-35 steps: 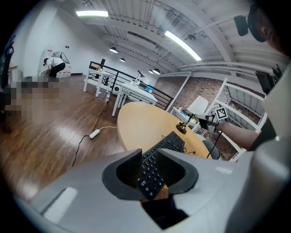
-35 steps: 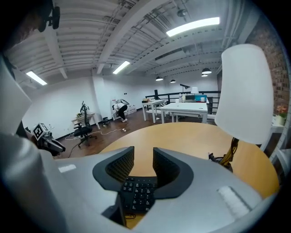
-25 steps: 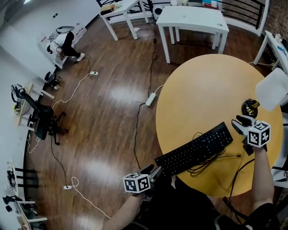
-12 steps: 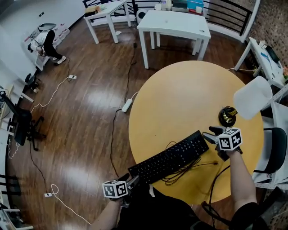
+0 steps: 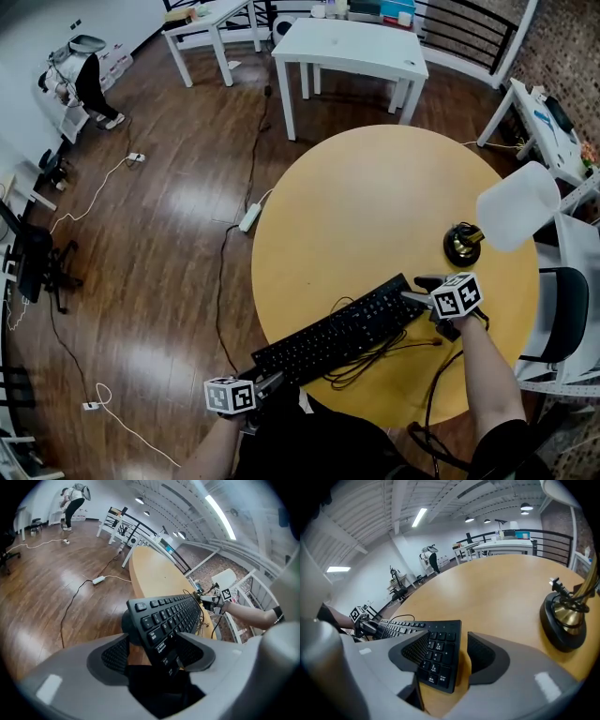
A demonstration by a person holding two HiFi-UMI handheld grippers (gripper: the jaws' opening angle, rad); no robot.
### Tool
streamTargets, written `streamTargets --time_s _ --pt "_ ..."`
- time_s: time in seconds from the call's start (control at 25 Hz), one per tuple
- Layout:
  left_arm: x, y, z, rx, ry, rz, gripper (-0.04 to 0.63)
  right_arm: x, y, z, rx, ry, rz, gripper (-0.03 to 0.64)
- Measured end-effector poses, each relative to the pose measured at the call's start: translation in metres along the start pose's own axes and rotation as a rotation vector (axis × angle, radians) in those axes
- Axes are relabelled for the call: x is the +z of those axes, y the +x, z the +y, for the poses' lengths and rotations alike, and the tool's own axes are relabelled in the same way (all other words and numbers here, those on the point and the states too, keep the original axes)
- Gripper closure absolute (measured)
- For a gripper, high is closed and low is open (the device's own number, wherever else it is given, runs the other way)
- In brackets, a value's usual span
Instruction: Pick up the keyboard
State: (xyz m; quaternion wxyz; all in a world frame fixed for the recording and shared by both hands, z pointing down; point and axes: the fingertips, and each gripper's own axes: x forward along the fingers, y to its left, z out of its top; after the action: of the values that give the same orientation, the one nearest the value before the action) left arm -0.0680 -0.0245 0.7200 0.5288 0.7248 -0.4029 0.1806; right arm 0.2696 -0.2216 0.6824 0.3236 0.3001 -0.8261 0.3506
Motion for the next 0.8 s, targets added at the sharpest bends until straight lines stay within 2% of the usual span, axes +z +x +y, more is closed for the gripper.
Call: streamTargets --time_s 0.2,0.32,0.6,0.76,0.8 --pt "0.001 0.003 0.004 -0.025 -0.08 -0.028 0.284 -0.011 0.01 -0.003 0.017 0.007 0.028 0.354" --pt "0.004 0.004 0.002 -0.053 -0.139 -0.054 0.316 -0.015 0.015 -0.003 0.035 0.022 0.041 0.353" --pt "0.004 0.019 -0.003 -0.107 -0.14 -0.045 0.346 -0.019 0.014 -0.008 0.053 0.059 0.025 0.351" --pt "0.005 0.02 -0.001 -0.118 -0.147 -0.042 0.369 -0.02 0.02 0.0 0.123 0.077 0.019 0.328" --pt "0.005 0.02 0.0 -0.115 -0.148 -0.04 0.371 -0.021 0.021 0.004 0.144 0.08 0.023 0.355"
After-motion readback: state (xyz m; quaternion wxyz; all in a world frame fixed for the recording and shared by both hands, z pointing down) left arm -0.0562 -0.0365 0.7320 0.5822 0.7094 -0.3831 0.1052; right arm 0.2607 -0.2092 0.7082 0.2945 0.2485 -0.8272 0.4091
